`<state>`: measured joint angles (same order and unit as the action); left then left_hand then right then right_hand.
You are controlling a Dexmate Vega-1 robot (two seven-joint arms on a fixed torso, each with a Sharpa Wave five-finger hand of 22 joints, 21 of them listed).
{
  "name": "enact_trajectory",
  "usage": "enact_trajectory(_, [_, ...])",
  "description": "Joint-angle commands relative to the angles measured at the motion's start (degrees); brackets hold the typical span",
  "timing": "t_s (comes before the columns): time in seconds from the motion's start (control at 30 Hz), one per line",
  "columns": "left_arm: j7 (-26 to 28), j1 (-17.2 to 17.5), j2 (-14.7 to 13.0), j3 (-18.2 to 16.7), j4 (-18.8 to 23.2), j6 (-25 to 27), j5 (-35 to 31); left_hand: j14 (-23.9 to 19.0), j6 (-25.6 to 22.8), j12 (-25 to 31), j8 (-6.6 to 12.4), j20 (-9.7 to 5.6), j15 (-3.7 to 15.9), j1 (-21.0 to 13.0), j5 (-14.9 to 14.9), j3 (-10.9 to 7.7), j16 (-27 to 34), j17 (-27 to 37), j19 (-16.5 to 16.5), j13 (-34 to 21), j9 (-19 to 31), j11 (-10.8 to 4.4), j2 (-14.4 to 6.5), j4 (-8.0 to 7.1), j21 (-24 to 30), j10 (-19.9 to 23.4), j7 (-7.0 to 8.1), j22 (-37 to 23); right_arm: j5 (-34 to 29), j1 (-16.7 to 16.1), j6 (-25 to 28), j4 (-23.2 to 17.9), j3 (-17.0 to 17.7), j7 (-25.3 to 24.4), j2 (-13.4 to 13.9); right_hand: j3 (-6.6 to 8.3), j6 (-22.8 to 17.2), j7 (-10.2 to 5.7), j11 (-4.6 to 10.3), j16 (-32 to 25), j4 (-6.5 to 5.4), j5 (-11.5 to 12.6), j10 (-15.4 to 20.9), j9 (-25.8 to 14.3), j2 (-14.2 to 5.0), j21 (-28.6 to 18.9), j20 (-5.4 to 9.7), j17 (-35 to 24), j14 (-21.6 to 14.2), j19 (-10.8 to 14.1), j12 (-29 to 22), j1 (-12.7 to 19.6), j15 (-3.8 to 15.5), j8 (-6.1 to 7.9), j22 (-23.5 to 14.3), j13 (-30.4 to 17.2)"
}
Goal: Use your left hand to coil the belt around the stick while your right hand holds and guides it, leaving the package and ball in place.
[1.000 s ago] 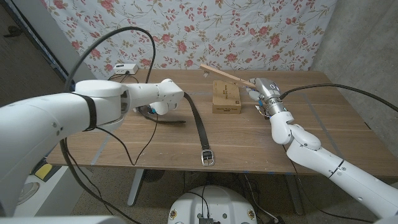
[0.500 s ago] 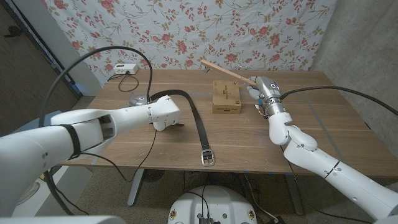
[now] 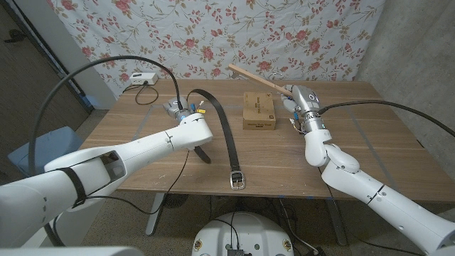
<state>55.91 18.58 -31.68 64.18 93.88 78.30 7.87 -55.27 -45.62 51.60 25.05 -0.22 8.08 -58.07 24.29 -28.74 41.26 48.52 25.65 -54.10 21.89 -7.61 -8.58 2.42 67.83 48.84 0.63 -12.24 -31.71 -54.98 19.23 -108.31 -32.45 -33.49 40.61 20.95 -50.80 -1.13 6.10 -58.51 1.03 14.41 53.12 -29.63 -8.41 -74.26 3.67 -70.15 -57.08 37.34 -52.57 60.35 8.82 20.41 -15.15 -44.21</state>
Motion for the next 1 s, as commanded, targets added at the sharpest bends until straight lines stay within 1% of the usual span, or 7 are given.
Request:
enact_trajectory(0.03, [-5.4,1.6,-2.3,-1.3,7.1,-2.0,-36.1,-0.8,-0.1,0.1,13.07,-0.39,4.01,-0.1,0.6,-0.12,-0.3,0.6,0.0,-0.4,18.8,-3.65,0.6,-0.47,0.7,2.2,0.12,0.2,-0.3,-1.0,-2.0,-0.1,0.5,-2.4,-0.5,0.63,-2.1,-0.14,0.34,-0.3,-0.94,0.4,0.1,-0.3,-0.85,-0.7,6.29,-0.3,0.3,-0.3,-0.1,1.0,3.74,0.30,0.2,-0.1])
enact_trajectory(0.13, [-8.7,0.6,-4.8,0.8,9.7,-4.2,-39.3,-0.8,0.0,0.0,13.02,-0.54,4.01,-0.1,1.0,-0.05,-0.5,1.1,-0.2,-0.6,18.8,-3.82,0.8,-0.60,0.8,1.9,0.45,0.4,-0.7,-1.0,-2.5,0.5,0.3,-3.5,-1.1,0.62,-2.1,-0.08,0.18,-0.4,-0.97,0.4,0.1,-0.2,-0.83,-0.9,6.39,-0.3,0.4,-0.4,0.0,1.0,3.74,0.21,0.5,0.0])
enact_trajectory(0.27, [-17.9,-3.5,-9.2,6.2,14.4,-5.4,-45.2,-0.6,0.2,-0.2,12.85,-1.00,4.00,-0.1,1.4,0.04,-0.9,1.7,-0.3,-0.7,18.6,-4.15,1.0,-0.78,0.9,1.7,0.87,0.5,-1.2,-0.7,-3.1,1.3,0.0,-4.6,-1.8,0.62,-2.1,-0.03,0.24,-0.5,-0.99,0.4,0.1,-0.3,-0.82,-1.1,6.38,-0.3,0.4,-0.5,-0.1,1.0,3.74,0.18,0.7,-0.2])
enact_trajectory(0.5, [-40.0,-12.8,-13.5,16.5,20.8,-3.7,-59.7,-0.6,0.0,-0.5,12.94,-1.31,4.03,0.0,2.1,0.22,-1.4,2.5,-0.9,-1.1,18.6,-4.18,1.2,-1.12,1.0,1.6,1.12,0.8,-1.2,-0.4,-4.1,1.9,0.2,-5.4,-2.3,0.65,-2.3,0.10,0.34,-0.6,-0.96,0.4,0.2,-0.3,-0.79,-1.5,6.42,-0.3,0.4,-0.7,-0.1,1.1,3.76,0.09,1.2,0.0])
enact_trajectory(0.63, [-53.1,-15.2,-14.7,18.6,22.7,-5.2,-69.2,-0.6,0.0,-0.5,12.96,-1.40,4.02,0.0,2.5,0.30,-1.8,2.9,-1.0,-1.3,18.6,-4.22,1.4,-1.29,1.1,1.7,1.17,0.9,-1.2,0.0,-4.8,2.5,0.1,-5.8,-2.5,0.68,-2.3,0.09,0.20,-0.7,-0.91,0.5,0.4,-0.3,-0.77,-1.8,6.52,-0.3,0.4,-0.6,-0.2,1.1,3.76,0.07,1.4,-0.2])
enact_trajectory(0.83, [-73.4,-12.5,-14.5,14.4,22.9,-10.9,-88.3,-0.7,-0.5,-0.8,12.85,-1.52,4.04,-0.1,3.1,0.33,-2.3,3.6,-1.1,-1.2,18.0,-4.11,1.6,-1.47,1.2,2.1,1.02,1.1,-0.4,1.3,-6.7,4.4,0.2,-6.9,-3.7,0.73,-2.6,0.36,0.16,-0.9,-0.88,0.5,0.5,-0.3,-0.80,-2.2,6.56,-0.3,0.3,-0.5,-0.3,1.2,3.78,0.05,1.8,-0.2])
enact_trajectory(1.0, [-86.4,-4.6,-12.9,3.0,24.4,-20.7,-101.8,-0.8,-0.6,-1.1,12.92,-1.60,4.04,-0.2,3.5,0.32,-2.5,3.9,-1.4,-1.0,18.0,-4.12,1.7,-1.51,1.1,2.0,1.09,1.2,0.2,2.7,-7.5,6.1,0.0,-7.4,-4.9,0.75,-2.6,0.30,0.14,-1.1,-0.84,0.5,0.5,-0.4,-0.75,-2.5,6.59,-0.3,0.2,-0.6,-0.4,1.3,3.77,0.00,2.1,-0.4])
